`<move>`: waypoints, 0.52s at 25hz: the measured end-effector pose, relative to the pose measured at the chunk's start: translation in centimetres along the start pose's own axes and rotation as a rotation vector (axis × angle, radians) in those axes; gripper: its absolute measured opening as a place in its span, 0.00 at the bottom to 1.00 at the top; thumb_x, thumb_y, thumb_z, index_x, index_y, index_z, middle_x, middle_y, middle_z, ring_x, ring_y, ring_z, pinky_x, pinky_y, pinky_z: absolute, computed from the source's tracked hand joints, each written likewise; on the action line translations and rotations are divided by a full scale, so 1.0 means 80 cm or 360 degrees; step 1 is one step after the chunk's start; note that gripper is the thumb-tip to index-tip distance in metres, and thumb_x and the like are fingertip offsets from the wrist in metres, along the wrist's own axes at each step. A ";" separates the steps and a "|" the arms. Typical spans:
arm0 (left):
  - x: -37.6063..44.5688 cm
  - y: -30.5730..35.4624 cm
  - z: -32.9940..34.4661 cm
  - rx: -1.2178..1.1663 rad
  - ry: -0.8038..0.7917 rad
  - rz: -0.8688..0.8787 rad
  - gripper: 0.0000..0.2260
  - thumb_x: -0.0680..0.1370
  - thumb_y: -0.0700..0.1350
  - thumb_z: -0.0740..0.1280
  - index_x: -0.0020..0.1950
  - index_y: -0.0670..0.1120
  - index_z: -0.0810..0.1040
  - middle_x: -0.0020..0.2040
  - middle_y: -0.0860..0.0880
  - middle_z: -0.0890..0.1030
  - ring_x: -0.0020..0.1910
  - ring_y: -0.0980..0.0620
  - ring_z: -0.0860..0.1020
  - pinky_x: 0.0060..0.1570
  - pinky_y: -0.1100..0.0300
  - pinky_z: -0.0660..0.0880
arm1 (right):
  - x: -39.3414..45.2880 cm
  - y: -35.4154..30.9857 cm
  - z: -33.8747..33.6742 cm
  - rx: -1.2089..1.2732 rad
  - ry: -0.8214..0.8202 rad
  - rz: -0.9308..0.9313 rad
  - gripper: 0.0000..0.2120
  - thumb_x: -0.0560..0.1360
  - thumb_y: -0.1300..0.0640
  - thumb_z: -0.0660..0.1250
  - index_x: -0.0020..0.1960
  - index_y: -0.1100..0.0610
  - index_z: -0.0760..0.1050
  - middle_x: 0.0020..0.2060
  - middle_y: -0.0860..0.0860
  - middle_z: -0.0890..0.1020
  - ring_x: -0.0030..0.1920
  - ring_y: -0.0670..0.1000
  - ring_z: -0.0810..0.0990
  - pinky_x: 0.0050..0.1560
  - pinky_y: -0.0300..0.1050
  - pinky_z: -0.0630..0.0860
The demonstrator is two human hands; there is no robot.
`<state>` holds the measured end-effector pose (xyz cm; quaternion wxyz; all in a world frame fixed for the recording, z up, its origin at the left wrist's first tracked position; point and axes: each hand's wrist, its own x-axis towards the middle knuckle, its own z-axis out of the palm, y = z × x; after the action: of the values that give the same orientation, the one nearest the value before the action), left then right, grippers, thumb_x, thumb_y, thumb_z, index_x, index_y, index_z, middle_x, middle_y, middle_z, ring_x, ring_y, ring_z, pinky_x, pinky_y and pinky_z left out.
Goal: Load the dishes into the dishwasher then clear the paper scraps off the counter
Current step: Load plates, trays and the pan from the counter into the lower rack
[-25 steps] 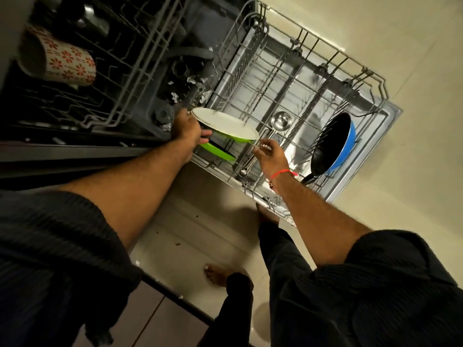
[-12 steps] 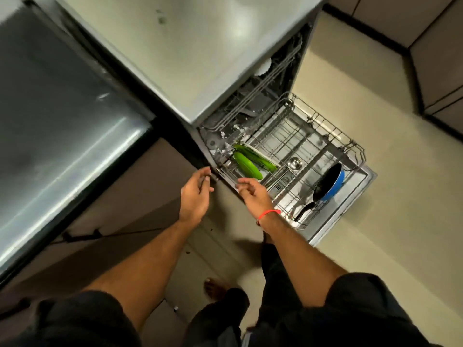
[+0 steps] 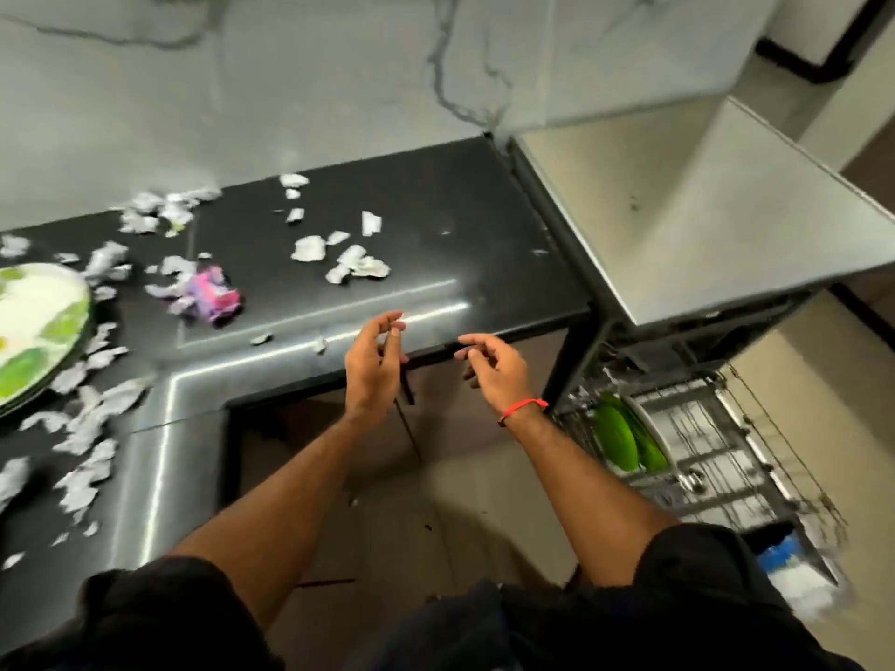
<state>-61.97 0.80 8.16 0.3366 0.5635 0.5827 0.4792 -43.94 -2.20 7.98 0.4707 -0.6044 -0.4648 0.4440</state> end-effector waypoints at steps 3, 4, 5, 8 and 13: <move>0.016 -0.016 -0.092 0.0013 0.0246 -0.0053 0.10 0.83 0.41 0.64 0.63 0.48 0.78 0.54 0.48 0.83 0.37 0.50 0.82 0.39 0.62 0.76 | 0.015 -0.051 0.079 -0.0001 -0.0203 -0.0072 0.11 0.78 0.67 0.61 0.55 0.57 0.79 0.42 0.53 0.84 0.34 0.40 0.80 0.34 0.30 0.74; 0.018 -0.021 -0.116 0.0021 0.0307 -0.0073 0.10 0.83 0.41 0.65 0.63 0.47 0.78 0.54 0.48 0.83 0.37 0.51 0.82 0.38 0.62 0.77 | 0.021 -0.063 0.101 0.0009 -0.0265 -0.0087 0.11 0.78 0.67 0.61 0.54 0.56 0.79 0.42 0.52 0.84 0.35 0.42 0.81 0.34 0.31 0.74; 0.020 -0.025 -0.137 0.0041 0.0368 -0.0097 0.10 0.82 0.41 0.65 0.63 0.47 0.78 0.55 0.48 0.83 0.37 0.53 0.83 0.38 0.62 0.78 | 0.026 -0.073 0.121 0.0021 -0.0322 -0.0105 0.12 0.78 0.67 0.61 0.53 0.54 0.79 0.42 0.52 0.84 0.36 0.44 0.81 0.34 0.33 0.74; 0.024 -0.038 -0.202 0.0096 0.0574 -0.0154 0.11 0.82 0.42 0.65 0.64 0.48 0.77 0.55 0.51 0.82 0.40 0.57 0.83 0.42 0.52 0.82 | 0.042 -0.102 0.191 -0.0017 -0.0500 -0.0167 0.13 0.78 0.65 0.62 0.51 0.49 0.78 0.43 0.49 0.84 0.37 0.47 0.81 0.37 0.38 0.76; 0.035 -0.069 -0.275 0.0139 0.0829 -0.0267 0.11 0.80 0.47 0.65 0.63 0.55 0.77 0.56 0.55 0.81 0.49 0.55 0.83 0.49 0.45 0.82 | 0.073 -0.121 0.285 -0.0027 -0.0770 -0.0199 0.12 0.79 0.66 0.62 0.56 0.54 0.78 0.46 0.51 0.84 0.40 0.46 0.82 0.40 0.38 0.78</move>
<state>-84.74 0.13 10.31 0.1894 0.3851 0.7143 0.5529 -66.56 8.29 13.18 0.3673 -0.4544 -0.6041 0.5419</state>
